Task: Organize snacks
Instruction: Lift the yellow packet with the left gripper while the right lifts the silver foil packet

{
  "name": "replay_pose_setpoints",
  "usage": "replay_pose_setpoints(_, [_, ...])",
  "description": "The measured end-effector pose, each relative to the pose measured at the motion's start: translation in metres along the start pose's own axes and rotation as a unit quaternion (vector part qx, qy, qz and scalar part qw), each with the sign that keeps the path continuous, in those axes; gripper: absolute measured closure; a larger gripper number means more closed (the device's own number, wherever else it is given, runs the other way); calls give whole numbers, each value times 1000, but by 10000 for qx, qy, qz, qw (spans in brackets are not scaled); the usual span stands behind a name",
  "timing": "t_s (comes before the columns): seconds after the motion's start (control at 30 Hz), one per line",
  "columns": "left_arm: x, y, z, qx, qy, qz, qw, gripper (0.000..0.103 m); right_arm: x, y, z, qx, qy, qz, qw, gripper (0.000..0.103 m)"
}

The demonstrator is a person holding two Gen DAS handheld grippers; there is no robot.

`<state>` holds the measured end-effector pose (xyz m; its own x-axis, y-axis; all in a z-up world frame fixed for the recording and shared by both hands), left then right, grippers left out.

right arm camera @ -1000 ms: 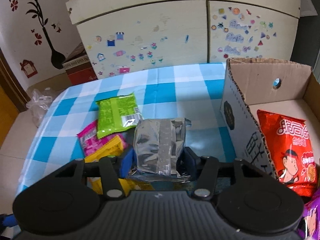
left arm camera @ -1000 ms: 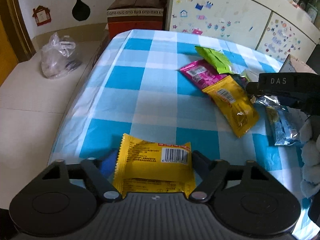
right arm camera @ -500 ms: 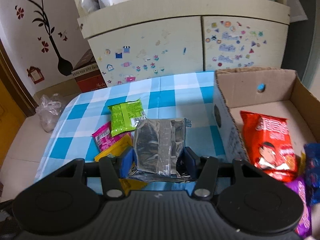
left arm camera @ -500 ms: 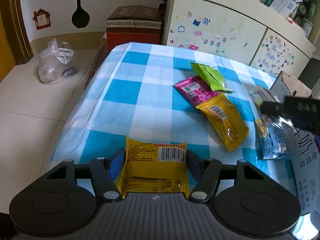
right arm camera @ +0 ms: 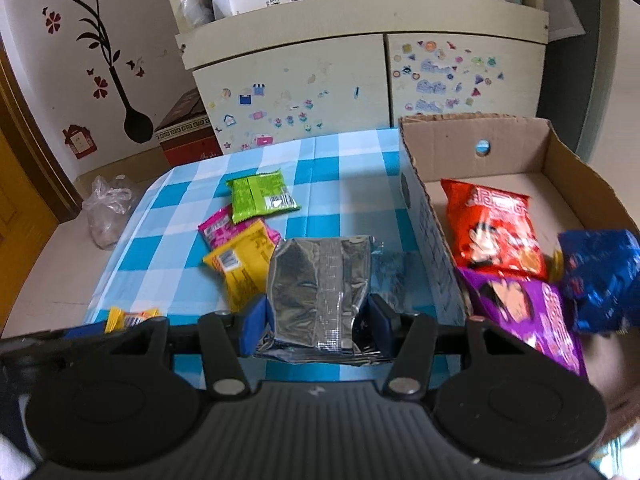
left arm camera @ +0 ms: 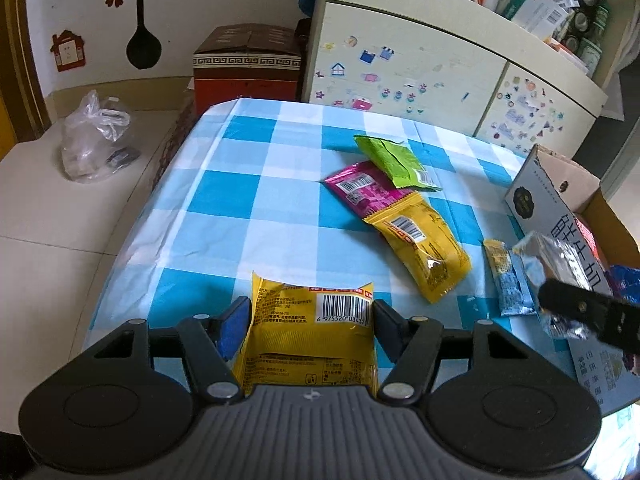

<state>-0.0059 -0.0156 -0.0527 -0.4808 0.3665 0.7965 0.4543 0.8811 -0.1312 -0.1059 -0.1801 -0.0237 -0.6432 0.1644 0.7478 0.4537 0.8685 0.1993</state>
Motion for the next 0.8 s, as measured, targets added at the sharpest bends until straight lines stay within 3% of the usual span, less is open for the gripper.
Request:
replay_pose_setpoints(0.43, [6, -2, 6, -165, -70, 23, 9998, 33, 24, -13, 27, -202, 59, 118, 9997, 49])
replay_pose_setpoints(0.8, [16, -7, 9, -381, -172, 72, 9991, 33, 49, -22, 11, -253, -176, 122, 9994, 49])
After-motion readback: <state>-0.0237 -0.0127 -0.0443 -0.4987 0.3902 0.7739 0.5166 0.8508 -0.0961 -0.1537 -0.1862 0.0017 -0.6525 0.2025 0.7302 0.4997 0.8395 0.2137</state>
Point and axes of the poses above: each gripper's, at about its wrist camera, not at the fingertips, and x roughly against the way its jaws point, y to its left, z to its underside, the point moved 8 cm from there along -x, roughly the way its jaws point, and after that the axes turned 2 degrees about y, right-handed, at the moved point
